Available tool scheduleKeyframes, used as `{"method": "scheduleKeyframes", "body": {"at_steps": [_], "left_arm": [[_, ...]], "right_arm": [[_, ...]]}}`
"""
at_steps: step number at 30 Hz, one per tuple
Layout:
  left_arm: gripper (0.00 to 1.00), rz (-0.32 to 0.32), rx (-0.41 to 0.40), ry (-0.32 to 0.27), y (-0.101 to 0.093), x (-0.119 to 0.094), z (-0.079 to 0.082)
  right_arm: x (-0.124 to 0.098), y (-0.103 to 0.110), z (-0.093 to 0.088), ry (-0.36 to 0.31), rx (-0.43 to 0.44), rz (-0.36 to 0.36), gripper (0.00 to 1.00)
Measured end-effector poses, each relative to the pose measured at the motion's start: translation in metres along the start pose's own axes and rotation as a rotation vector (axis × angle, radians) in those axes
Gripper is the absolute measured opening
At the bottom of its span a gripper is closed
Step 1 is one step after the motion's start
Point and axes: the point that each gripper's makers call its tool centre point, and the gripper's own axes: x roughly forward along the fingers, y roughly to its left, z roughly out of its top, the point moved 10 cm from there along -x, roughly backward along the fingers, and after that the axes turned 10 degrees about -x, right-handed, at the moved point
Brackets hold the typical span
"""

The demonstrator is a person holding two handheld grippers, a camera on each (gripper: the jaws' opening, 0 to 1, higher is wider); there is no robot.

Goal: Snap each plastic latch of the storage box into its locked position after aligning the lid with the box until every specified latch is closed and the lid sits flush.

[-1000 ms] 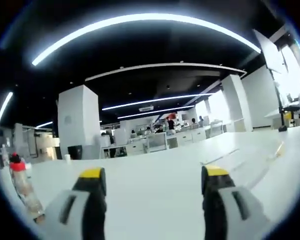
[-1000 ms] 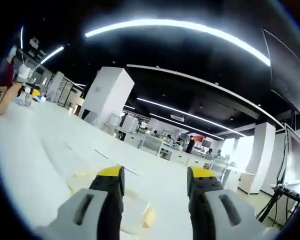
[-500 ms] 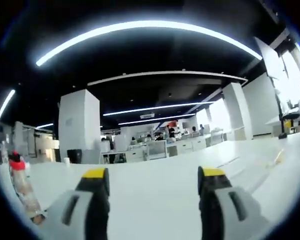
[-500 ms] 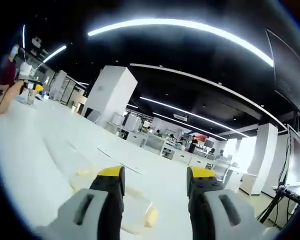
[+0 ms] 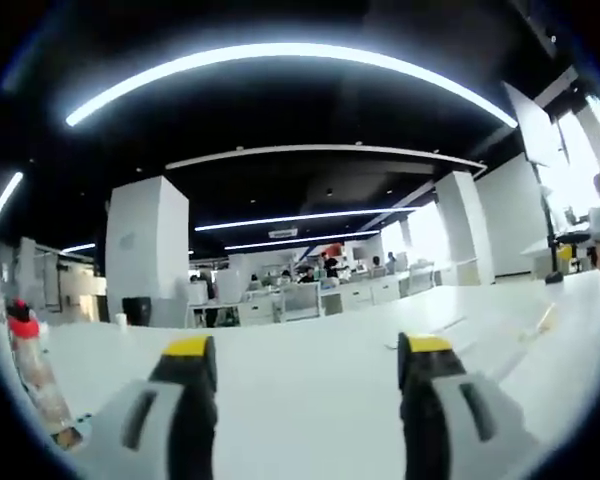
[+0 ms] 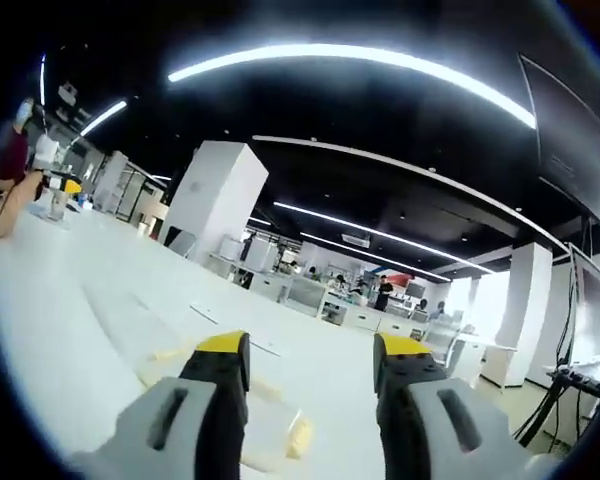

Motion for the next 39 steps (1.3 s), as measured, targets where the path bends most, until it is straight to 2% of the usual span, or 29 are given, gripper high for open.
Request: {"method": "scheduleKeyframes", "body": {"at_steps": [8, 14, 18, 23, 26, 30, 32, 38, 39], "left_arm": [[0.76, -0.026, -0.02, -0.038, -0.003, -0.008, 0.011], [0.74, -0.051, -0.015, 0.008, -0.008, -0.002, 0.011], [0.72, -0.131, -0.034, 0.04, -0.023, 0.009, 0.014], [0.71, -0.257, -0.018, 0.096, -0.054, 0.033, 0.021], [0.71, -0.348, 0.019, 0.136, -0.083, 0.051, 0.027], [0.73, -0.439, 0.081, 0.188, -0.122, 0.071, 0.03], [0.72, -0.51, 0.1, 0.222, -0.142, 0.083, 0.033], [0.72, -0.619, 0.162, 0.282, -0.186, 0.107, 0.035], [0.72, -0.649, 0.177, 0.296, -0.198, 0.111, 0.034]], "right_arm": [[-0.002, -0.005, 0.001, -0.026, 0.021, 0.002, 0.49], [-0.005, -0.013, 0.003, -0.054, 0.052, 0.014, 0.48], [-0.009, -0.019, 0.01, -0.052, 0.039, 0.027, 0.48], [-0.007, -0.03, 0.028, -0.081, 0.011, 0.094, 0.48], [-0.007, -0.036, 0.03, -0.043, -0.049, 0.115, 0.48], [-0.001, -0.045, 0.026, -0.007, -0.083, 0.165, 0.48], [0.004, -0.048, 0.023, 0.017, -0.092, 0.217, 0.48], [0.015, -0.051, 0.017, 0.085, -0.163, 0.333, 0.49], [0.019, -0.05, 0.016, 0.099, -0.191, 0.363, 0.49]]}}
